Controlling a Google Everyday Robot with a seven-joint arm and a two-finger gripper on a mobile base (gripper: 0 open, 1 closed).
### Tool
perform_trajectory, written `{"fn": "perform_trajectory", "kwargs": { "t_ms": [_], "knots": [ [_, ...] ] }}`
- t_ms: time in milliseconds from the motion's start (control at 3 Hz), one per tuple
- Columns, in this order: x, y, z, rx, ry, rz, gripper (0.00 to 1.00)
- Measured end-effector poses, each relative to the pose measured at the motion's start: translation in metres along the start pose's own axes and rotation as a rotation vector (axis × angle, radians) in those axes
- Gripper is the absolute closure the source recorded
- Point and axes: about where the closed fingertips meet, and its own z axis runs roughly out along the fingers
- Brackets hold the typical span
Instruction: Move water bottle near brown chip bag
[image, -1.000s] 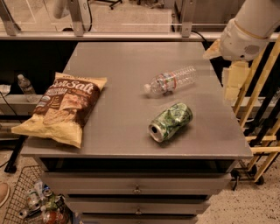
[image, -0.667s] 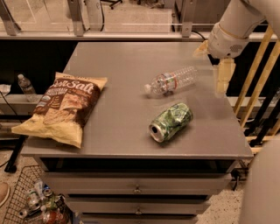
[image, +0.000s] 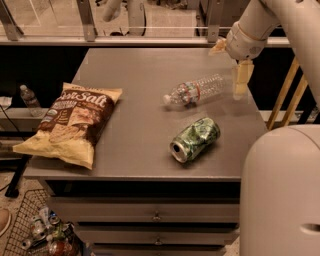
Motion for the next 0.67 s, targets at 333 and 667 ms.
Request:
{"fn": "perform_trajectory", "kwargs": {
  "t_ms": [333, 667],
  "knots": [
    [-0.007, -0.009, 0.019, -0.015, -0.027, -0.027, 0.00],
    [-0.015, -0.013, 0.033, -0.038, -0.047, -0.043, 0.00]
  ]
}}
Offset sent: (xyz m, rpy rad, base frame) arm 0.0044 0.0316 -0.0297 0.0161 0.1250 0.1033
